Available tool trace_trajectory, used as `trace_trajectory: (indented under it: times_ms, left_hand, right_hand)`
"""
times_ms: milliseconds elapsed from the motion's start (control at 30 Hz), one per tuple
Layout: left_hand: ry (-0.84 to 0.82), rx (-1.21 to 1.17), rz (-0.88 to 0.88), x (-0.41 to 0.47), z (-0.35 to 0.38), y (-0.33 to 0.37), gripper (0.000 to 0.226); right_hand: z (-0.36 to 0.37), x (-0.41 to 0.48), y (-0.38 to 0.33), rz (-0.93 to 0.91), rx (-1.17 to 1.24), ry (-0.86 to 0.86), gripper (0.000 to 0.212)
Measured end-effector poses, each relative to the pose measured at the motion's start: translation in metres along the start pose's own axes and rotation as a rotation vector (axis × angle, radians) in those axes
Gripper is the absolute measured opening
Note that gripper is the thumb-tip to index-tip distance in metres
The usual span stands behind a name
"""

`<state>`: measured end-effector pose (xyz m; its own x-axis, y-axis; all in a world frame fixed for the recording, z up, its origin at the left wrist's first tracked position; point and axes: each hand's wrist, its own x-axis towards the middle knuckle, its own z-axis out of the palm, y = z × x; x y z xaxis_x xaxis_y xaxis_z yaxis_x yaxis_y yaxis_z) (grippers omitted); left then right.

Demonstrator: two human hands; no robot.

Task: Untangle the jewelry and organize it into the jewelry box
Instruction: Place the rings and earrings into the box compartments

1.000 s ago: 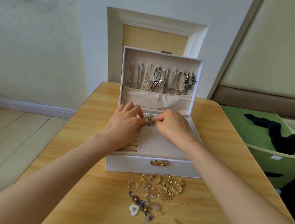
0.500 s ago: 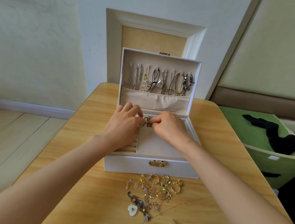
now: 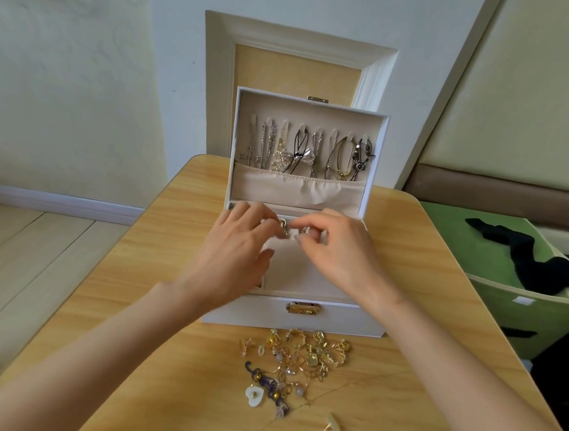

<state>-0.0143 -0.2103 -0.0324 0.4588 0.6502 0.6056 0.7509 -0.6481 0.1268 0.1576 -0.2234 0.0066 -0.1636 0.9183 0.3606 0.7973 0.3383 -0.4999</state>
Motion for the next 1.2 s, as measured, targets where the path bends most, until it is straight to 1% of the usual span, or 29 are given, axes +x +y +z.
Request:
trace_trajectory:
  times_ms: [100, 167, 233, 267, 300, 367, 467, 600, 667, 767, 867, 967, 1033, 1100, 1200]
  left_hand:
    - [-0.046, -0.265, -0.035, -0.024, -0.017, 0.023, 0.012]
    - [-0.055, -0.331, -0.020, -0.038, -0.022, 0.035, 0.011]
    - [-0.041, -0.249, 0.020, -0.049, -0.019, 0.045, 0.014]
    - [-0.043, -0.167, 0.034, -0.053, -0.015, 0.049, 0.014]
    - [-0.055, -0.080, 0.042, -0.056, -0.011, 0.055, 0.015]
    - [-0.096, 0.045, 0.027, -0.060, -0.003, 0.066, 0.026]
    - [-0.140, 0.115, 0.010, -0.060, 0.007, 0.078, 0.033]
    - [-0.151, 0.140, -0.005, -0.059, 0.016, 0.079, 0.024]
    - [-0.133, 0.128, -0.015, -0.059, 0.018, 0.079, 0.015]
    - [-0.124, 0.102, -0.013, -0.058, 0.017, 0.081, 0.011]
    - [-0.109, -0.040, -0.018, -0.058, 0.011, 0.079, 0.016]
    - [-0.063, -0.334, -0.053, -0.054, -0.002, 0.075, 0.012]
    - [-0.031, -0.540, -0.130, -0.047, -0.012, 0.074, 0.012]
    - [-0.004, -0.684, -0.220, -0.039, -0.018, 0.072, 0.011]
    - [-0.034, -0.880, -0.430, -0.023, -0.023, 0.062, 0.010]
  right_hand:
    - [-0.015, -0.037, -0.003, -0.092, 0.143, -0.082, 0.011]
    - [-0.023, -0.060, 0.000, -0.053, 0.158, -0.218, 0.008]
    - [-0.022, -0.075, 0.007, 0.008, 0.058, -0.369, 0.005]
    - [-0.020, -0.080, 0.012, 0.024, -0.013, -0.407, 0.003]
    - [-0.018, -0.083, 0.017, 0.041, -0.072, -0.423, 0.003]
    - [-0.019, -0.086, 0.025, 0.089, -0.114, -0.435, 0.004]
    - [-0.027, -0.088, 0.031, 0.152, -0.111, -0.505, 0.009]
    - [-0.021, -0.091, 0.036, 0.159, -0.164, -0.548, 0.013]
    - [-0.019, -0.091, 0.038, 0.178, -0.103, -0.550, 0.015]
    - [-0.028, -0.089, 0.040, 0.231, 0.160, -0.525, 0.014]
    - [-0.038, -0.088, 0.040, 0.220, 0.491, -0.559, 0.013]
    - [-0.042, -0.089, 0.039, 0.189, 0.730, -0.520, 0.009]
    - [-0.042, -0.088, 0.038, 0.181, 0.798, -0.454, 0.014]
    - [-0.041, -0.085, 0.038, 0.188, 0.821, -0.396, 0.018]
    - [-0.041, -0.074, 0.035, 0.212, 0.818, -0.344, 0.015]
